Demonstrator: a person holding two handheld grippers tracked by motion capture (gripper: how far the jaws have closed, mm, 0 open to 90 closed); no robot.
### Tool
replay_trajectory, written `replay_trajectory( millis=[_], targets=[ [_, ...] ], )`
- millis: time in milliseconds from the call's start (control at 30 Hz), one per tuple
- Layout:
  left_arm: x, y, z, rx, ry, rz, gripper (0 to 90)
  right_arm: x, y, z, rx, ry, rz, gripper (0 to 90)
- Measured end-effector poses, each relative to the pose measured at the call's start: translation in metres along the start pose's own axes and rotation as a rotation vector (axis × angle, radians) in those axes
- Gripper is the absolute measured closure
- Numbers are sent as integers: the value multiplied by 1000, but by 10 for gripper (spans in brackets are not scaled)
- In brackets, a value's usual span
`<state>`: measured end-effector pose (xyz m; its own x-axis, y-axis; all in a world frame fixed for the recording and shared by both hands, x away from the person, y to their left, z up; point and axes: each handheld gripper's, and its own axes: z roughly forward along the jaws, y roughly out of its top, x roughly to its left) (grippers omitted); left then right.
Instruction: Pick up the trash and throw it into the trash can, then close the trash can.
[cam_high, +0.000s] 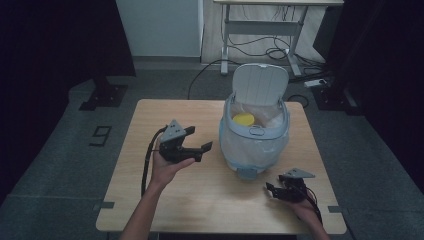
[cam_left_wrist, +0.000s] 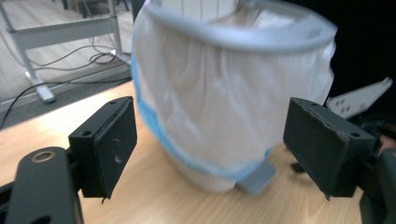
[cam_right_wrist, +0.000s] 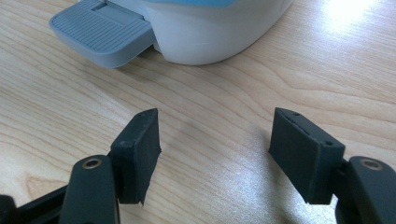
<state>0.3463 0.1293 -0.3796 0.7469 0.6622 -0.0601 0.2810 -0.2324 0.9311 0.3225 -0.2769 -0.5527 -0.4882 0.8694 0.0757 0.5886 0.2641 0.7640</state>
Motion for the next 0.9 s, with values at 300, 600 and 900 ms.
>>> replay_trajectory(
  millis=[300, 600, 900],
  targets=[
    [7, -59, -1, 65, 42, -43, 189, 2, 1, 1, 5, -19, -10, 319],
    [8, -69, -4, 76, 44, -48, 189, 1, 4, 0, 12, -19, 2, 238],
    [11, -91, 3, 135, 30, -80, 193, -6, 13, -26, -89, 14, 27, 235]
  ],
)
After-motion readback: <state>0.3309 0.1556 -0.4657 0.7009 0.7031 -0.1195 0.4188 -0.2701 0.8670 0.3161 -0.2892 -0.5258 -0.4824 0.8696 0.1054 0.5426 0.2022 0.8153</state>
